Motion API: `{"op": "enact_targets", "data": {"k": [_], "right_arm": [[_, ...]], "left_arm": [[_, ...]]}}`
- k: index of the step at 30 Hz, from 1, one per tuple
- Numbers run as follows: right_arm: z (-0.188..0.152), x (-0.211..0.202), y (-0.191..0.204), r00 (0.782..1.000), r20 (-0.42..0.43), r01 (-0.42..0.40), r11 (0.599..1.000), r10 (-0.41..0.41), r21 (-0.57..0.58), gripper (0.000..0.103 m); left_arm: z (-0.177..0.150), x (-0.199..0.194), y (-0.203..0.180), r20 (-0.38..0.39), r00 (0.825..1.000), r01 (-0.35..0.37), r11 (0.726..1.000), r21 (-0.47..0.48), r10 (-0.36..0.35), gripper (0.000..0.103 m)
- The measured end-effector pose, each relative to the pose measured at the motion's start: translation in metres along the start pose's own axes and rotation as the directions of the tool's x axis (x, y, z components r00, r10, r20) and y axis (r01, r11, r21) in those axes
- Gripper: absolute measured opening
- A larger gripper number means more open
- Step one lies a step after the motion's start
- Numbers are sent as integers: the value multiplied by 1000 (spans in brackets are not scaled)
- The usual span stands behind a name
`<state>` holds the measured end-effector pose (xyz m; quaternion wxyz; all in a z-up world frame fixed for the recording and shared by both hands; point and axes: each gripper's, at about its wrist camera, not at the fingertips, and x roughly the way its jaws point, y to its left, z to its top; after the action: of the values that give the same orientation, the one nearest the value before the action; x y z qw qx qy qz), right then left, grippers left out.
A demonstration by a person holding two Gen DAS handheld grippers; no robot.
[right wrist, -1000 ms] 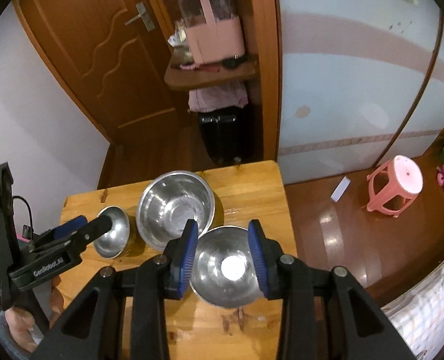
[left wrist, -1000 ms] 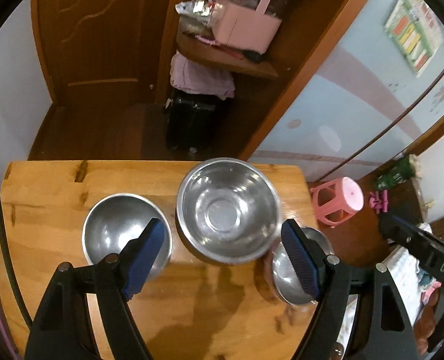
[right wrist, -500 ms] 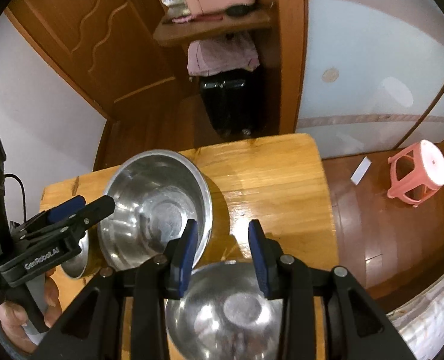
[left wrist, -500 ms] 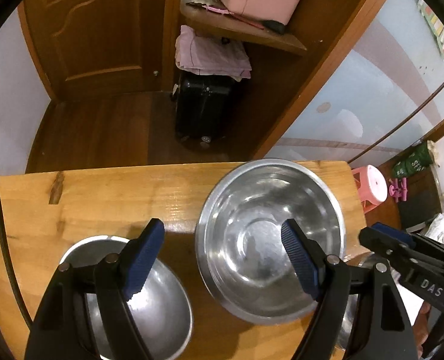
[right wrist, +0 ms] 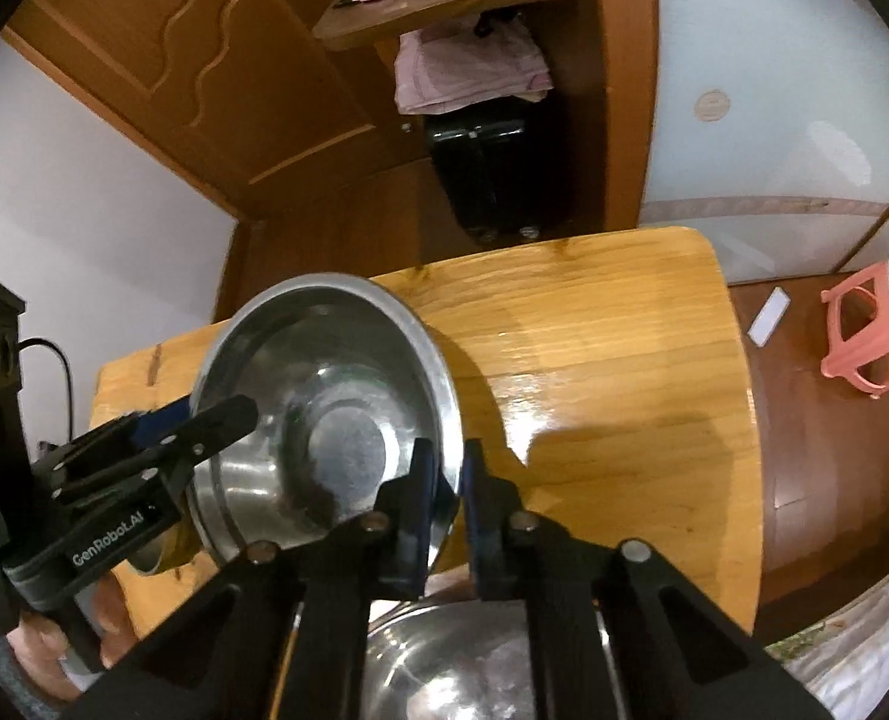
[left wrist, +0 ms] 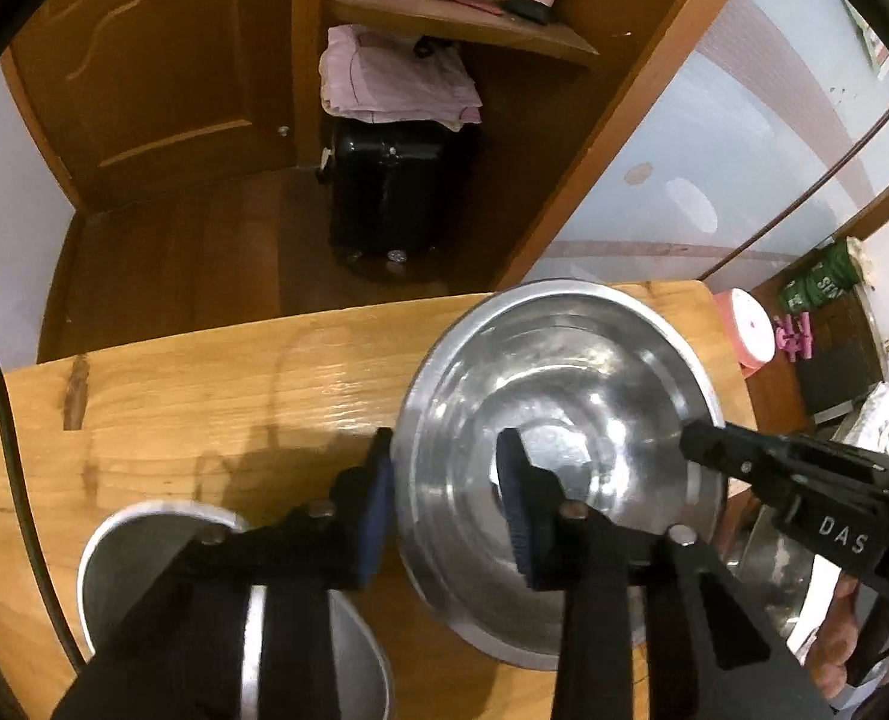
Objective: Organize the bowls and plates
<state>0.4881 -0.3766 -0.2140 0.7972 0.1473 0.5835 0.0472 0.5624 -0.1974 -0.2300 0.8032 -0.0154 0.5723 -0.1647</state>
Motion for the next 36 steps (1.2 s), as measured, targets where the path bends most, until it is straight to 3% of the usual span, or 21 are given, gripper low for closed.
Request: {"op": "enact_targets", "data": {"k": [1, 3, 6, 11, 22, 28, 36], "right_arm": [[0, 0, 1, 1000, 2, 4, 1000, -4, 0, 9], [0, -1, -1, 1000, 7, 2, 1000, -2, 13, 8], [-1, 0, -4, 1000, 5, -15, 999, 14, 32, 8], [0, -6, -3, 1000, 15, -9, 999, 9, 41, 8], [-2, -50, 8, 995, 85, -59, 997, 55, 46, 8], [-29, -92, 22, 991, 101, -88, 995, 83, 44, 8], [-96, -173, 48, 990, 121, -75, 997, 72, 21, 8]], "left_arm": [[0, 1, 2, 2, 1000, -20, 1000, 4, 20, 14], [0, 0, 6, -3, 1000, -17, 1000, -14, 17, 11], [0, -2, 10, -3, 1000, 11, 999, -44, -11, 10], [-3, -14, 5, 16, 1000, 1, 999, -53, 0, 10], [-7, -76, 5, 86, 996, 41, 993, -114, -31, 10], [-34, -134, -4, 106, 993, 63, 994, -93, -53, 10], [-93, -223, -23, 124, 985, 129, 988, -90, -117, 10]]}}
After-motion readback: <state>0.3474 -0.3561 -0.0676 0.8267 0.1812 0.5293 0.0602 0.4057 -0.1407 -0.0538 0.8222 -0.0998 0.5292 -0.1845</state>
